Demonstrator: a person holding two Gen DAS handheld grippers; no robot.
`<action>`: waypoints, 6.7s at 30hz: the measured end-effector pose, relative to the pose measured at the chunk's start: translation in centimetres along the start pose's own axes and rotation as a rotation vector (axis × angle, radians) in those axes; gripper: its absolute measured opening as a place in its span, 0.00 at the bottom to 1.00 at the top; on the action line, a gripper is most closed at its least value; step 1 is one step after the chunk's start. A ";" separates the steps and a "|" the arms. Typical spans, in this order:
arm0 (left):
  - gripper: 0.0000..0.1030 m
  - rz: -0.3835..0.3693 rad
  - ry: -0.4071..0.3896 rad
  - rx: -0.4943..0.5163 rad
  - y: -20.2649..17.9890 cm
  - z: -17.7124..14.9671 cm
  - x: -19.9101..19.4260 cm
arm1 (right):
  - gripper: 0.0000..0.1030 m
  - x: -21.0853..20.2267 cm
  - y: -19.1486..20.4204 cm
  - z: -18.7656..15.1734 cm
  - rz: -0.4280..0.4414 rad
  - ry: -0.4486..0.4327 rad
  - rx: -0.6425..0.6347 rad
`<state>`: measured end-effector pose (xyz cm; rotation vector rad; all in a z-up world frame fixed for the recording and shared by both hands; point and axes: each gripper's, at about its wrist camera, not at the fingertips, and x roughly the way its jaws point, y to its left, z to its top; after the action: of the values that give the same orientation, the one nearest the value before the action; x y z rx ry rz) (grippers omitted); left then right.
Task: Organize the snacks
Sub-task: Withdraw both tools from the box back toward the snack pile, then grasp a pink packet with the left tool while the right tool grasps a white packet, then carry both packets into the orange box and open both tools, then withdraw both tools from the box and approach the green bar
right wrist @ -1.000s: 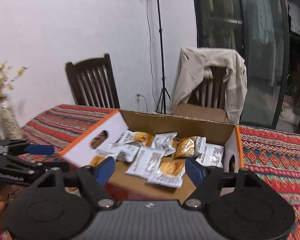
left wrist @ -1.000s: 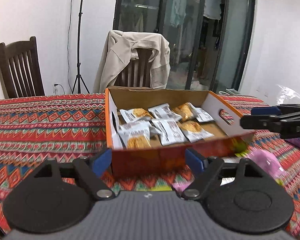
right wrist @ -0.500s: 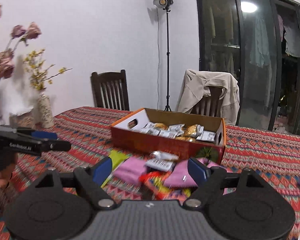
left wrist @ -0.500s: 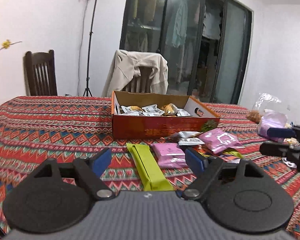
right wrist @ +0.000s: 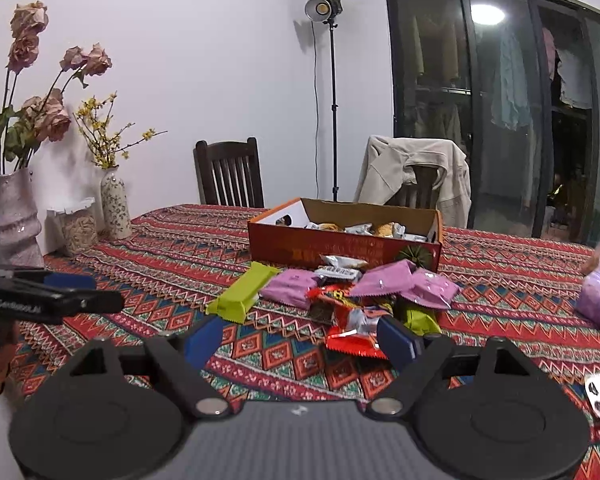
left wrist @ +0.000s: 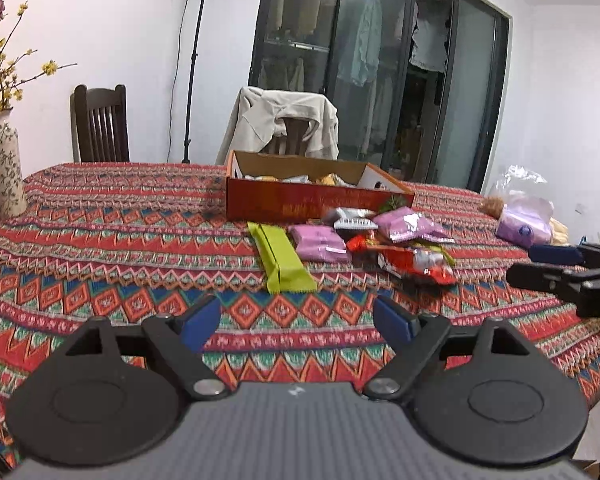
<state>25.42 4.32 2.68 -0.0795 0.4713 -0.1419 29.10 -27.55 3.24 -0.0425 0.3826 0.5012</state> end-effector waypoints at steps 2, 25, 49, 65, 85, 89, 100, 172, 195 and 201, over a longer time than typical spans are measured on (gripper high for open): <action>0.83 0.009 0.005 0.015 -0.3 -0.3 -0.1 | 0.83 -0.2 0.1 -0.3 -0.001 -0.001 0.007; 0.77 -0.003 0.041 0.060 -1.8 4.1 11.9 | 0.84 5.9 -3.7 -0.1 0.004 -0.018 0.060; 0.63 -0.101 0.205 0.110 -2.6 6.2 27.0 | 0.65 25.7 -6.7 7.8 0.018 0.153 -0.064; 0.61 -0.156 0.151 0.017 -0.8 6.9 20.8 | 0.23 30.6 -7.6 7.9 0.010 0.329 -0.111; 0.61 -0.073 0.036 -0.083 -0.3 2.2 3.6 | 0.13 7.0 -0.9 4.2 0.074 0.053 -0.023; 0.61 -0.080 0.041 -0.068 -1.5 1.4 2.5 | 0.13 4.3 -0.3 1.2 0.087 0.094 0.021; 0.61 -0.089 0.036 -0.026 -3.5 1.2 2.1 | 0.13 0.6 -0.6 -1.4 0.066 0.087 0.059; 0.84 -0.058 -0.035 0.126 0.1 10.4 7.1 | 0.80 10.1 -8.9 13.4 -0.105 0.002 -0.055; 0.89 0.023 0.029 0.034 -3.6 -2.1 -4.2 | 0.87 -5.7 -0.9 -5.3 -0.150 0.076 0.015; 0.89 0.021 0.024 0.037 -3.4 -1.8 -3.8 | 0.87 -5.5 -0.8 -5.6 -0.151 0.080 0.021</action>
<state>20.88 1.42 3.15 -0.0363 0.4929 -0.1313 23.08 -31.54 0.03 -0.0707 0.4596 0.3470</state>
